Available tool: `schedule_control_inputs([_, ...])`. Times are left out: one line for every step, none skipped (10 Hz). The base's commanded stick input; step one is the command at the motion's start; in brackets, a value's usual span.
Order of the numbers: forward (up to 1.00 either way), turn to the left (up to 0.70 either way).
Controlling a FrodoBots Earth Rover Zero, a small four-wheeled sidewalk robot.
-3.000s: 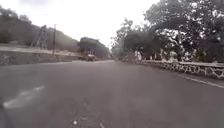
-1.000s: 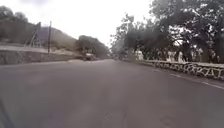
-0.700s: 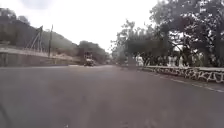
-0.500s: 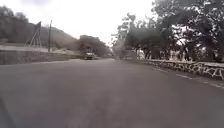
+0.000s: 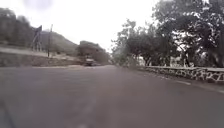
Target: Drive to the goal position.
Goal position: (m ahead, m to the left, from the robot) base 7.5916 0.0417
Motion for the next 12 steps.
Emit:
schedule_control_inputs([0.7, 0.0])
schedule_control_inputs([0.7, 0.0])
schedule_control_inputs([0.7, 0.0])
schedule_control_inputs([0.7, 0.0])
schedule_control_inputs([0.7, 0.0])
schedule_control_inputs([0.7, 0.0])
schedule_control_inputs([0.7, 0.0])
schedule_control_inputs([0.7, 0.0])
schedule_control_inputs([0.7, 0.0])
schedule_control_inputs([0.7, 0.0])
schedule_control_inputs([0.7, 0.0])
schedule_control_inputs([0.7, 0.0])
